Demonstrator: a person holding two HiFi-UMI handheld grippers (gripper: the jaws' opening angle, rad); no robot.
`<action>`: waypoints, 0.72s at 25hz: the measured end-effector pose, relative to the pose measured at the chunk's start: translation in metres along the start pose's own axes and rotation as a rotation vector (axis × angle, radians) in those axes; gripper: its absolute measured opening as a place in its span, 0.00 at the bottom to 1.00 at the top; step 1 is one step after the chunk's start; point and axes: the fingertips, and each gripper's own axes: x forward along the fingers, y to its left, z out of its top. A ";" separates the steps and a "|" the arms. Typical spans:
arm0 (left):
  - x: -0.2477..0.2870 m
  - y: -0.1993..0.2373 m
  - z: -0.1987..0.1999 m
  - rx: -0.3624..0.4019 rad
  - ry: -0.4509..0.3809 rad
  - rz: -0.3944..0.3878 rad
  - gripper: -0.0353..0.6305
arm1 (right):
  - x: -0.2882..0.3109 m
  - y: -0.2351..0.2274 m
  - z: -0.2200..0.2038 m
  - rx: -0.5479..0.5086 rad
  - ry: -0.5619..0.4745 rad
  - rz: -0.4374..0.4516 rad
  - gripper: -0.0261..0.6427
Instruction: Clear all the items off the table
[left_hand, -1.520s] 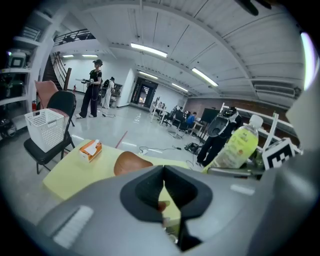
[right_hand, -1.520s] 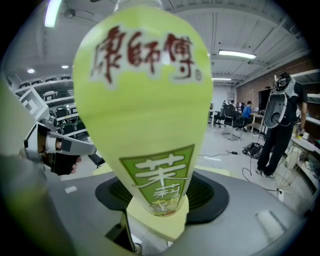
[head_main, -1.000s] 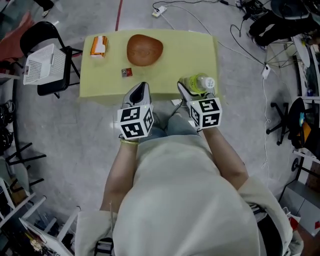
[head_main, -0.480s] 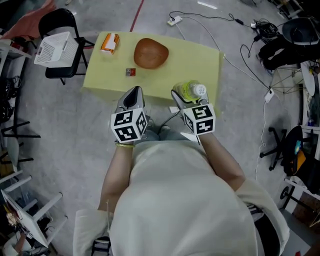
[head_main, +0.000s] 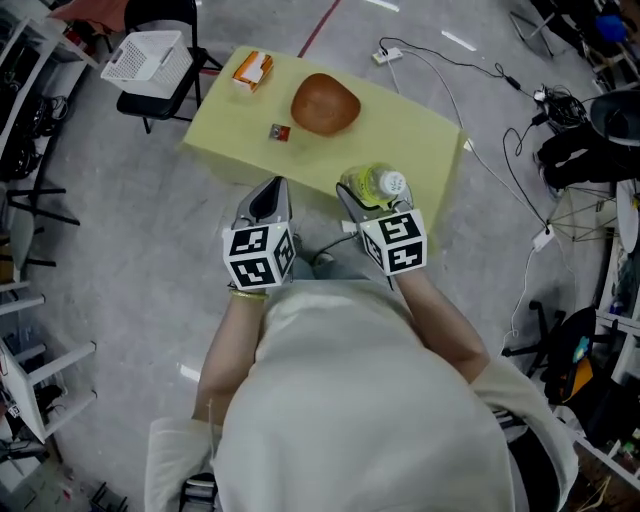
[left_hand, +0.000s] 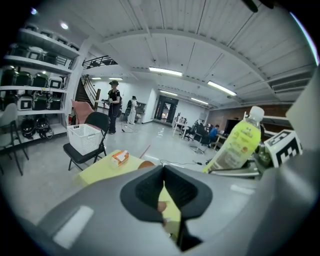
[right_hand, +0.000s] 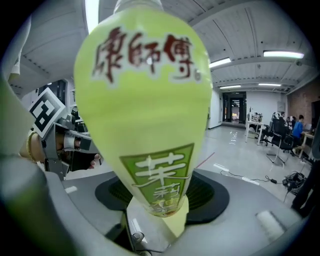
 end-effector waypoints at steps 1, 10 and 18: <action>-0.004 0.001 -0.002 -0.002 -0.001 0.011 0.07 | 0.000 0.004 0.001 -0.008 -0.001 0.016 0.47; -0.036 0.041 -0.010 -0.078 -0.034 0.145 0.07 | 0.014 0.051 0.008 -0.083 0.012 0.167 0.47; -0.046 0.104 0.001 -0.118 -0.063 0.238 0.07 | 0.051 0.100 0.032 -0.129 0.005 0.271 0.47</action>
